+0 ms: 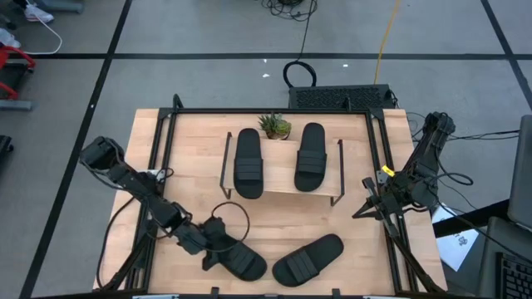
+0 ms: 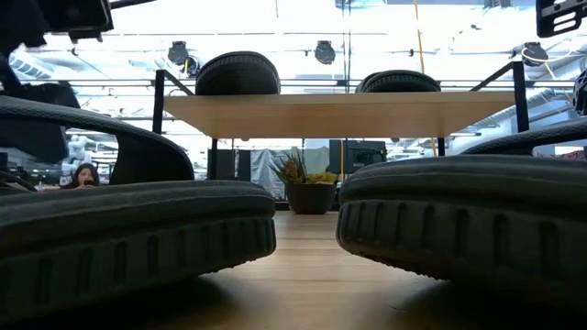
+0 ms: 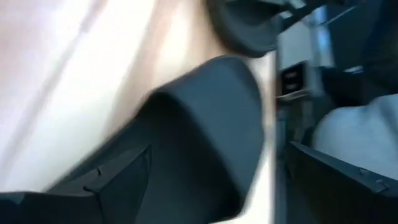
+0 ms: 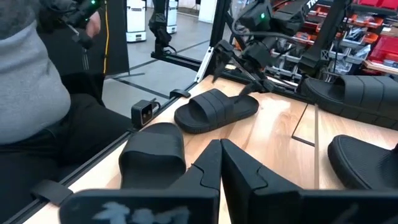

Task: Pick and place slides into the shelf
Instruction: Put the black slide under the shelf

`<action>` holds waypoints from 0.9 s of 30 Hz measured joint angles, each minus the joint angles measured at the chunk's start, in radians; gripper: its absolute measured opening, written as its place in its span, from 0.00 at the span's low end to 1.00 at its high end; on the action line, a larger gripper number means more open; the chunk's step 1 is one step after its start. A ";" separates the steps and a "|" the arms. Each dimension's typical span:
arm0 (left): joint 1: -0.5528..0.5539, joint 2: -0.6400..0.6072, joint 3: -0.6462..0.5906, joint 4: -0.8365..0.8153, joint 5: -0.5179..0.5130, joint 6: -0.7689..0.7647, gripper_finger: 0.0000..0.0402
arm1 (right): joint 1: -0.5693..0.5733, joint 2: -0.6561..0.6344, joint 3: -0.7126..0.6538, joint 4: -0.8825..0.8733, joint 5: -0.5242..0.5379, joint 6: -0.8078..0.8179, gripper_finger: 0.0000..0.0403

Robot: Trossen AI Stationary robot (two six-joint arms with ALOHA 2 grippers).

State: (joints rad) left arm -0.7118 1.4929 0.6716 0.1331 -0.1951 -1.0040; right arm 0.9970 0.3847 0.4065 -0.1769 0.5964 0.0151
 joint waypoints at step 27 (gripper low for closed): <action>0.018 0.185 0.020 0.270 0.077 0.087 0.36 | 0.000 0.002 0.000 -0.038 0.000 -0.003 0.00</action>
State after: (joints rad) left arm -0.6941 1.6783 0.6914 0.4031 -0.1178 -0.9173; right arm 0.9970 0.3866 0.4065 -0.2149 0.5964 0.0124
